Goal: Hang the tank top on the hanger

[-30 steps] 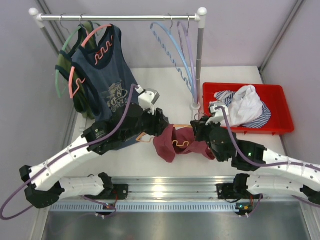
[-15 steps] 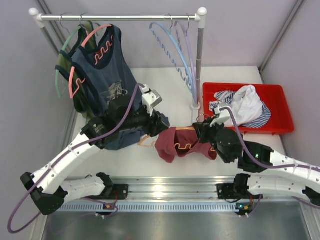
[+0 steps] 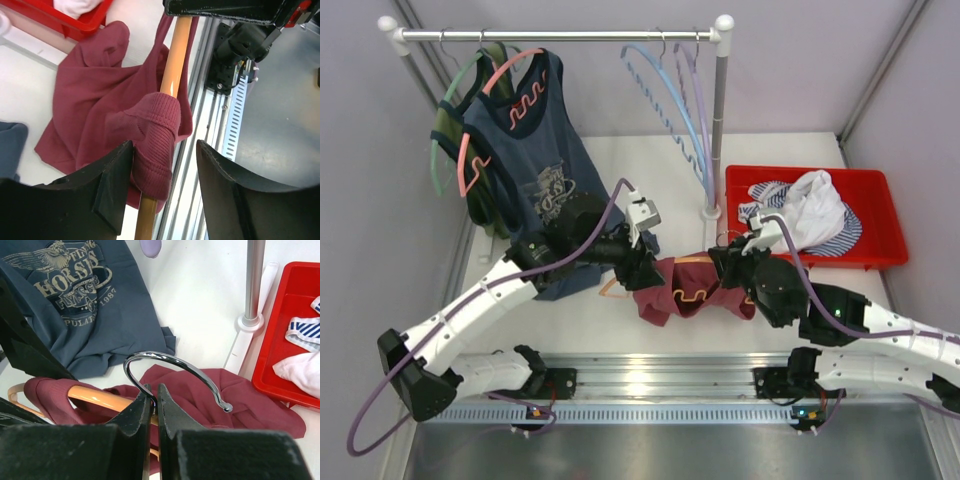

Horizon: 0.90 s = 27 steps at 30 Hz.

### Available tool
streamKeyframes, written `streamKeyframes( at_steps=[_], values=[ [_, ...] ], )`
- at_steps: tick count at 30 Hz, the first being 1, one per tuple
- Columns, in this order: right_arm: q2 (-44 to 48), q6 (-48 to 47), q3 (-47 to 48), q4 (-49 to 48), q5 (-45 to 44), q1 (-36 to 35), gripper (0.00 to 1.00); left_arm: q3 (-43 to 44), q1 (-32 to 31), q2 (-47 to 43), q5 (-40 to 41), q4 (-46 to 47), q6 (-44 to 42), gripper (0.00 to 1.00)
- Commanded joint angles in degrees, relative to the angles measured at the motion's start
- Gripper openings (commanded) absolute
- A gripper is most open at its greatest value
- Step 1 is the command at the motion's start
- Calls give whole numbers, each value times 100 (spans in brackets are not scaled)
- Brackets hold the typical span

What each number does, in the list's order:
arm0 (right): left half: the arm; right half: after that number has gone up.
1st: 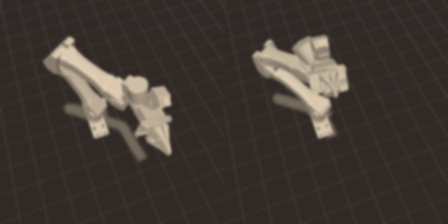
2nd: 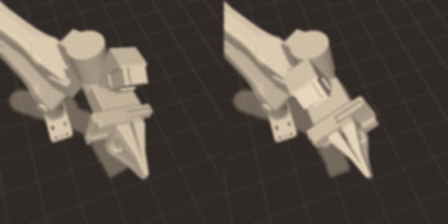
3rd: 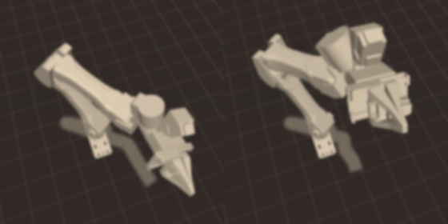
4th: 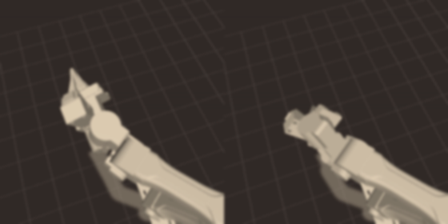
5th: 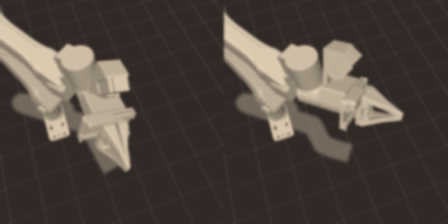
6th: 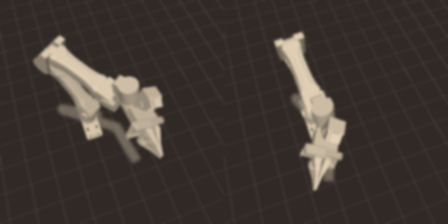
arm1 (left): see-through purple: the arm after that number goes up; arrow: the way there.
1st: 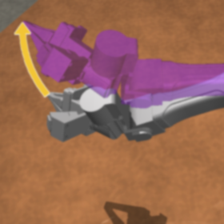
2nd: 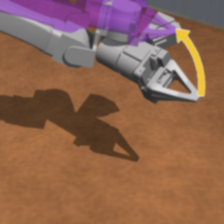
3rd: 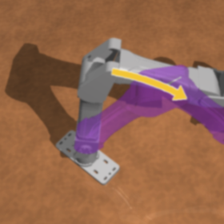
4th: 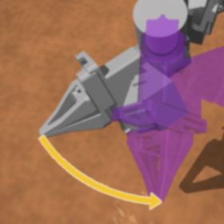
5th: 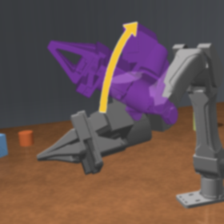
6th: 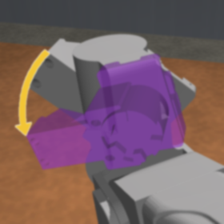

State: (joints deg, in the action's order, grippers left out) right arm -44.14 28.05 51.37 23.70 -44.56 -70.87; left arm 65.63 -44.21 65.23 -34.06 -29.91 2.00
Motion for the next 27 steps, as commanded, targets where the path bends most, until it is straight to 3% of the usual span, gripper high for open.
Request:
streamKeyframes(
  at_steps=[1, 6, 12, 14, 17, 18, 20, 27],
  values=[
    [63, 7, 110, -296, 8, -102, 0, -155, 35, 69, -434, 460, -16, 58],
    [2, 7, 136, -279, 35, -102, 0, -489, 35, -89, -399, 907, 160, 52],
    [-77, 25, 180, -244, 35, -102, 1, -787, 17, -195, -356, 1153, 265, 0],
    [-95, 16, 197, -226, 26, -102, 4, -1007, 9, -326, -207, 1443, 380, 0],
    [-156, 25, 197, -200, 35, -94, 20, -1587, -27, -730, 12, 2188, 669, 0],
    [-174, 33, 197, -191, 35, -102, 33, -1710, -35, -818, 66, 2339, 722, 0],
    [-183, 86, 189, -121, 17, -111, 48, -2070, -53, -1091, 197, 2803, 880, 0],
    [-95, 244, 250, 283, -114, -102, 75, -3046, -123, -1715, 970, 3685, 1311, 0]
  ],
)
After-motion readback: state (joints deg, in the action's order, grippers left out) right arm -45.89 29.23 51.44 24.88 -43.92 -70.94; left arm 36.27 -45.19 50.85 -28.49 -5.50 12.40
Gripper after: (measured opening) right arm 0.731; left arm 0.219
